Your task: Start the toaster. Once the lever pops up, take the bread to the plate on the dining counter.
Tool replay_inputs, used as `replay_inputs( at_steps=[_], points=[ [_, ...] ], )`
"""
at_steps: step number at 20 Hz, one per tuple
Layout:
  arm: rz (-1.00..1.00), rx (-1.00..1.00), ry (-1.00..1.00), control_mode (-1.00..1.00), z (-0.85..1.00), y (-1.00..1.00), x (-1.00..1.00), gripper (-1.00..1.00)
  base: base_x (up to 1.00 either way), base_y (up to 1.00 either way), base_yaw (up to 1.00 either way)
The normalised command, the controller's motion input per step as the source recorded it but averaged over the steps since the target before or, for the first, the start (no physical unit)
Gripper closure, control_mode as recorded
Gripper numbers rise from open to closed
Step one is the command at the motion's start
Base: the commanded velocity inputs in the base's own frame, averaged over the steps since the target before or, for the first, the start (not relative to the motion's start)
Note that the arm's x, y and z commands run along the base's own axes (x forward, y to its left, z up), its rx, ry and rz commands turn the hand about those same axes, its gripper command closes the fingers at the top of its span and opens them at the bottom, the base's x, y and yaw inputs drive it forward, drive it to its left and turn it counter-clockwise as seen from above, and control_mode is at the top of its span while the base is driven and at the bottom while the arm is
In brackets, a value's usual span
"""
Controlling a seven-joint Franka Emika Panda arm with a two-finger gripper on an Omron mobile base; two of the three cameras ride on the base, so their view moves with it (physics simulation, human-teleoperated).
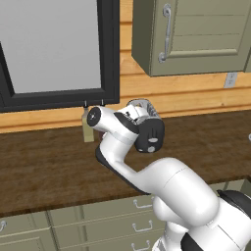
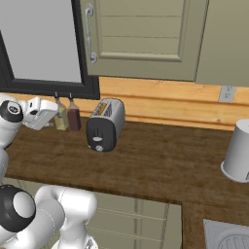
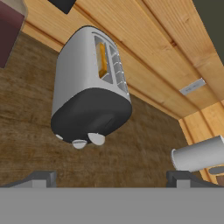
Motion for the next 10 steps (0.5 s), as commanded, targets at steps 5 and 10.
replay_inputs(
  at_steps=[5, 10],
  points=[
    [0.0, 0.0, 0.0, -1.0, 0.0, 0.0, 0.0, -1.0, 0.0, 0.0, 0.0],
    [0.0, 0.0, 0.0, -1.0, 0.0, 0.0, 0.0, -1.0, 0.0, 0.0, 0.0]
  ],
)
